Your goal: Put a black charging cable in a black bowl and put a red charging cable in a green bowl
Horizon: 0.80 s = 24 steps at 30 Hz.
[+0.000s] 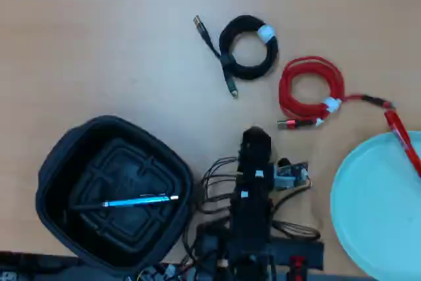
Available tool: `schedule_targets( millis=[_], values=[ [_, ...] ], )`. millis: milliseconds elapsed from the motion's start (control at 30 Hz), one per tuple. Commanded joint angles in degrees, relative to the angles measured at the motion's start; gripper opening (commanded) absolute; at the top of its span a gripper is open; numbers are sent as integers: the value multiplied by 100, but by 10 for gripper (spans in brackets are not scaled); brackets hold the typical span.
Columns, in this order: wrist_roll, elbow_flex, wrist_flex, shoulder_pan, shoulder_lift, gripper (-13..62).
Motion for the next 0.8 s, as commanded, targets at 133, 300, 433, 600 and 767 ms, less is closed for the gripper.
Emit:
schedule_targets(
  millis=[133,300,433,600,767],
  values=[
    [-773,-4676,5062,-606,-1485,-54],
    [-817,-4685,5062,-624,-1485,-54],
    [-984,-4816,5133,-650,-1494,-54],
    [-958,-5722,6029,-861,-1591,-54],
    [-1002,-7084,6979,-1125,-2109,-50]
  ],
)
